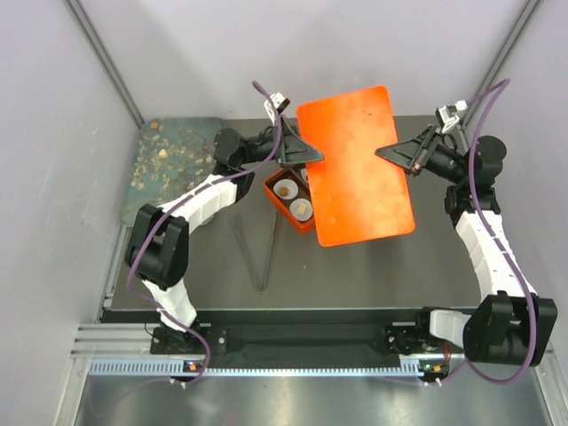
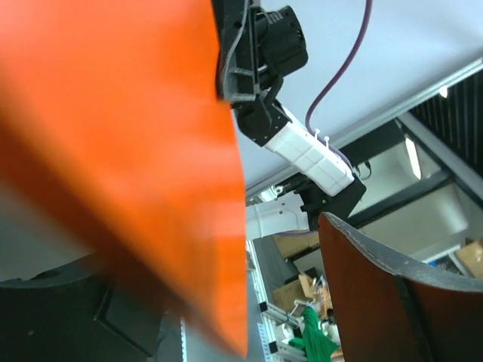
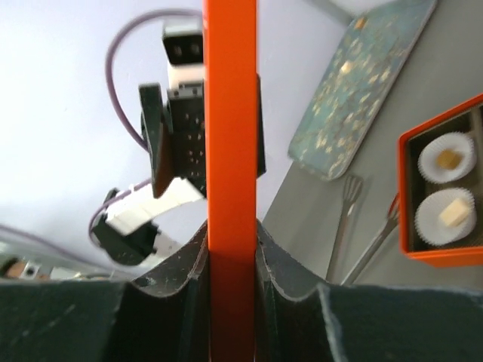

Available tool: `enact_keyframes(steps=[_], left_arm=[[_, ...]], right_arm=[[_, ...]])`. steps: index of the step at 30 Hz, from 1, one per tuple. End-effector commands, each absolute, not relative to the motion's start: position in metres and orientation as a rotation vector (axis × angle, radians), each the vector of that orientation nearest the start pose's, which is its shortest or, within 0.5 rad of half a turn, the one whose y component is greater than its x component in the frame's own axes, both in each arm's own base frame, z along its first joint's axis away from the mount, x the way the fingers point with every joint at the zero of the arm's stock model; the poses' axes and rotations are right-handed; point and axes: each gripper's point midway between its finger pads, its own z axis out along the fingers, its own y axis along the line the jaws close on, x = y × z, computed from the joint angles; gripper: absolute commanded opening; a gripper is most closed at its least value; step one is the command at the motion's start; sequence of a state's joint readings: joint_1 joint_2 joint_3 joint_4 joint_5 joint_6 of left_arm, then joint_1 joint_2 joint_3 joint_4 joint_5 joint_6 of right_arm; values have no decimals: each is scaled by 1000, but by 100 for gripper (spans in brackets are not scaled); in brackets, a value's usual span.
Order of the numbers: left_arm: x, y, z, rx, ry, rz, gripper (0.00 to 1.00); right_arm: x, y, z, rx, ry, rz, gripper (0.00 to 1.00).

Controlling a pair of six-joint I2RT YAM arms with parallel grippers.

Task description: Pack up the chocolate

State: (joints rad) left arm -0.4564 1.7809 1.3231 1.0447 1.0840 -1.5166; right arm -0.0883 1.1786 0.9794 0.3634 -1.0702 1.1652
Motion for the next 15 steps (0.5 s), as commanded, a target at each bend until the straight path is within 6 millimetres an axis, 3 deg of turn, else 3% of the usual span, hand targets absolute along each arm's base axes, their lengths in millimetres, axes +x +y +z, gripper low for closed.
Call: enact_keyframes(steps=[1,4,6,11,15], left_arm=[[339,-280,383,415,1577,-1983,80],[349,-266,378,366,1593,-1993,80],[349,-264,383,371,1588,-2019,80],[349,-262,372,420,1637,-2045,79],[376,-253,348,255,1762,-1920,79]], right_arm=[[344,115,410,139,1517,1446,0],[345,120,409,99,1534,1461,0],[341,125,407,51,1544,1471,0],[339,127,402,54,1516,1471,0],[353,134,398,158,1459,1487,0]])
